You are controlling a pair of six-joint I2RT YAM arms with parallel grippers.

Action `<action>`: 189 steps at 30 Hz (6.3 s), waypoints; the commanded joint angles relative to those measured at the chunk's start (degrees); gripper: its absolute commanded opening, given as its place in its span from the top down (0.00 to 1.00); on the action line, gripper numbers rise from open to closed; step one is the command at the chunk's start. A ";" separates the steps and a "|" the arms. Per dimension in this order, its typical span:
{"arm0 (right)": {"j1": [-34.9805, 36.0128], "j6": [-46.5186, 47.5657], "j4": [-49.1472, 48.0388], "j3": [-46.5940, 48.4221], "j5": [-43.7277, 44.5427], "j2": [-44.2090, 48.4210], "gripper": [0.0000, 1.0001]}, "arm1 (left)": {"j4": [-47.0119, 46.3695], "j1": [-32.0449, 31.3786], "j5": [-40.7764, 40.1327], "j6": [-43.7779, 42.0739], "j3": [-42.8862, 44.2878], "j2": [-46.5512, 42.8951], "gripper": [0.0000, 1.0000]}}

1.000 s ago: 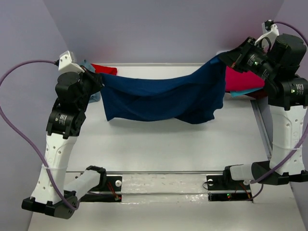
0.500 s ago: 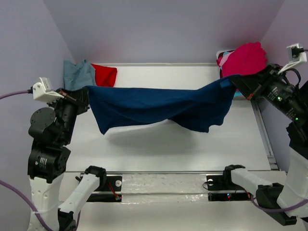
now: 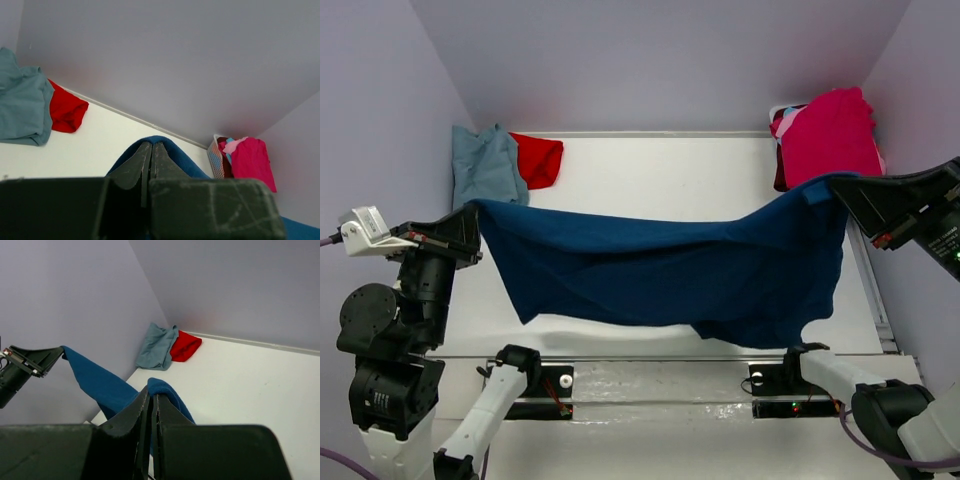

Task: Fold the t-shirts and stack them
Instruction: Flatten the tshirt out

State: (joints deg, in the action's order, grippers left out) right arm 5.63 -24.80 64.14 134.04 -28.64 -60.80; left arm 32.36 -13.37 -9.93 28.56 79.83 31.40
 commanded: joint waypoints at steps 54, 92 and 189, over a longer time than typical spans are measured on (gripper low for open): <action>1.67 0.98 -12.55 -5.66 15.54 -63.12 0.93 | -10.21 1.68 -4.04 -4.65 22.79 82.58 0.94; -1.05 -2.63 -9.82 6.06 27.50 -76.84 0.77 | -13.45 8.36 1.32 -5.35 31.71 97.28 0.46; 17.57 -7.81 -12.45 -85.09 7.55 -24.89 0.60 | 3.06 -4.12 14.51 0.27 -31.85 49.55 0.93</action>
State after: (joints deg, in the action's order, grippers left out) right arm 22.59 -32.99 53.84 47.64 -19.90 -83.42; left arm 33.76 -17.26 4.36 28.99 46.98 81.89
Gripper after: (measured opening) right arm 0.399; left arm 0.094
